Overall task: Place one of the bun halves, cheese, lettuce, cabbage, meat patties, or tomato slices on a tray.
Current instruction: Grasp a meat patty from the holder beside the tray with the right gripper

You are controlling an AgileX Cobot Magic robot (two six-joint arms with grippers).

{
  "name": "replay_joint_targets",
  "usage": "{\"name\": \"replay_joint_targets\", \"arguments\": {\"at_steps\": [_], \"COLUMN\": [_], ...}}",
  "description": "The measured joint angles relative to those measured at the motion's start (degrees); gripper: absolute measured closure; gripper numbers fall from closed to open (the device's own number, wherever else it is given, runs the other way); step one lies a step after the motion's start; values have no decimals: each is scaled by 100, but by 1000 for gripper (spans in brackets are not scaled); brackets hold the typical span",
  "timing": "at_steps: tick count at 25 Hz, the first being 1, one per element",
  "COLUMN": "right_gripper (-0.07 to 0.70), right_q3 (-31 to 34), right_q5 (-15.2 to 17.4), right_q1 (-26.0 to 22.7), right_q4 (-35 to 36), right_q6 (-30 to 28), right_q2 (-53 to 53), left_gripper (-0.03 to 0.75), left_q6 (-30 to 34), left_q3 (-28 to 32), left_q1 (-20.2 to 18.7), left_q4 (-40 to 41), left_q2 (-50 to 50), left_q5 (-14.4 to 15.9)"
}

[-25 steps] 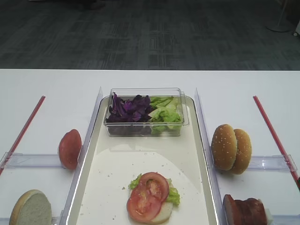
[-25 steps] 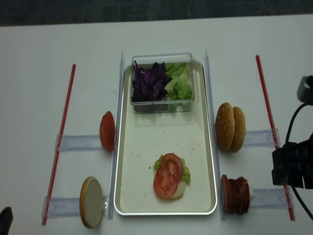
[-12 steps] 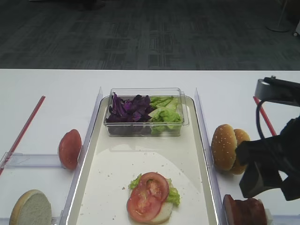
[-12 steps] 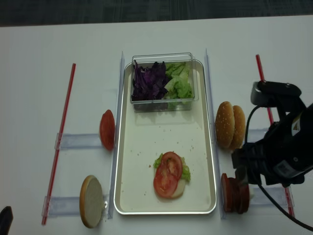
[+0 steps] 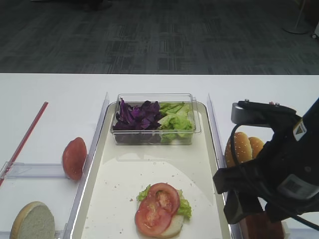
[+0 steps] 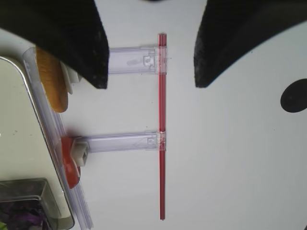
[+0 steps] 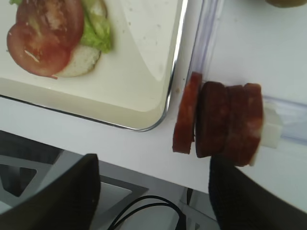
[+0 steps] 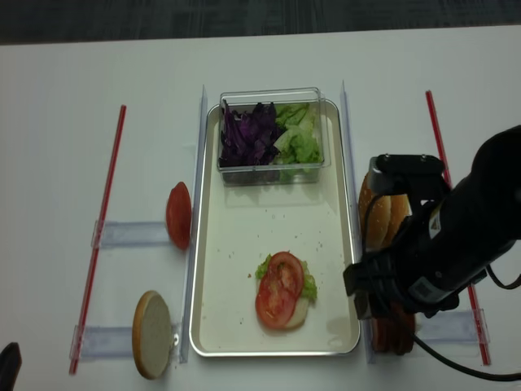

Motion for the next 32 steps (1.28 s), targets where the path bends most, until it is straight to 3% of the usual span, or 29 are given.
{"name": "replay_joint_targets", "arguments": {"at_steps": [12,32], "right_gripper": [122,128], "right_q3": [-4,-38], "right_q5": [-341,-577], "right_q1": [121,121], "right_q4": [24,24], "right_q6": [-16,-100], "right_q2": [620,989], "left_gripper": [349,349], "left_q6": [0,0], "left_q3": [0,0], "left_q1": [0,0], "left_q4": [0,0], "left_q2": [0,0], "left_q5": [0,0]}}
